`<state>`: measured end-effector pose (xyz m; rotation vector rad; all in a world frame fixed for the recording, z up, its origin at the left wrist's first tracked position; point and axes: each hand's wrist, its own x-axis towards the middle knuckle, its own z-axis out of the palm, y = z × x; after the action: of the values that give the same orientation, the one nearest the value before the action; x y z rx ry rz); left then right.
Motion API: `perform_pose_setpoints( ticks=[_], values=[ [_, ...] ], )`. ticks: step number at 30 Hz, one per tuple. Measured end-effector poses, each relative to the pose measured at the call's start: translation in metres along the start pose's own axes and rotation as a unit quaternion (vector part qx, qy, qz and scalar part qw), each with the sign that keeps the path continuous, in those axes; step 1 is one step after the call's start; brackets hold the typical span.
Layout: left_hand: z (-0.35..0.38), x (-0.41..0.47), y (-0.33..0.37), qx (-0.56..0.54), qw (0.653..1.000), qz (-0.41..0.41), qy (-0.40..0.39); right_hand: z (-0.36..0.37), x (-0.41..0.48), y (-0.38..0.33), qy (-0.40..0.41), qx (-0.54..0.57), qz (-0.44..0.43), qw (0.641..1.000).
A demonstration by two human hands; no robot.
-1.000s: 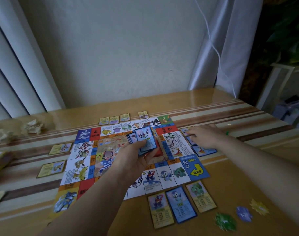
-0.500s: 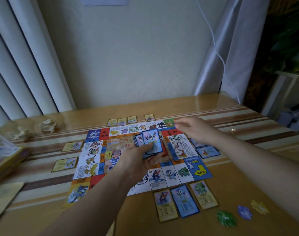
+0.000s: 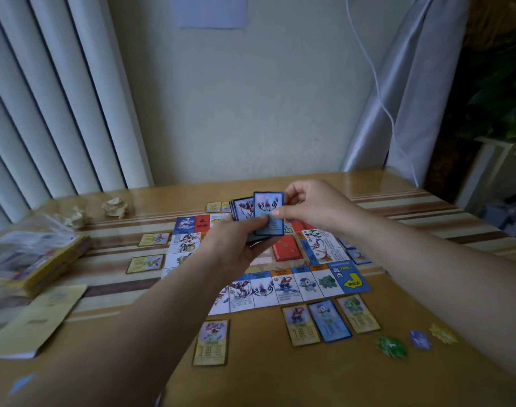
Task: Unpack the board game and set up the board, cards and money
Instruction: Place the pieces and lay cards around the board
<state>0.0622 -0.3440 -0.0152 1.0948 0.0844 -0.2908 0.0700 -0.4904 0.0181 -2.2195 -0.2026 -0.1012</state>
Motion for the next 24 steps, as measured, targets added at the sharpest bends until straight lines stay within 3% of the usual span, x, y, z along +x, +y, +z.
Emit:
perform_pose_setpoints(
  ticks=[6,11,13,24],
  values=[
    [-0.043,-0.016,0.000,-0.030,0.998,-0.035,0.034,0.017,-0.012,0.007,-0.011,-0.006,0.048,0.999],
    [-0.075,-0.030,-0.004,-0.051,0.995,-0.059,0.069,0.043,-0.047,0.024,-0.209,-0.065,0.091,0.972],
    [-0.079,-0.036,-0.007,-0.059,0.993,-0.070,0.072,0.053,-0.057,0.028,-0.234,-0.110,0.074,0.963],
    [-0.082,-0.056,-0.014,-0.069,0.993,-0.082,0.053,0.082,-0.072,0.062,-0.118,-0.186,0.024,0.975]
  ],
)
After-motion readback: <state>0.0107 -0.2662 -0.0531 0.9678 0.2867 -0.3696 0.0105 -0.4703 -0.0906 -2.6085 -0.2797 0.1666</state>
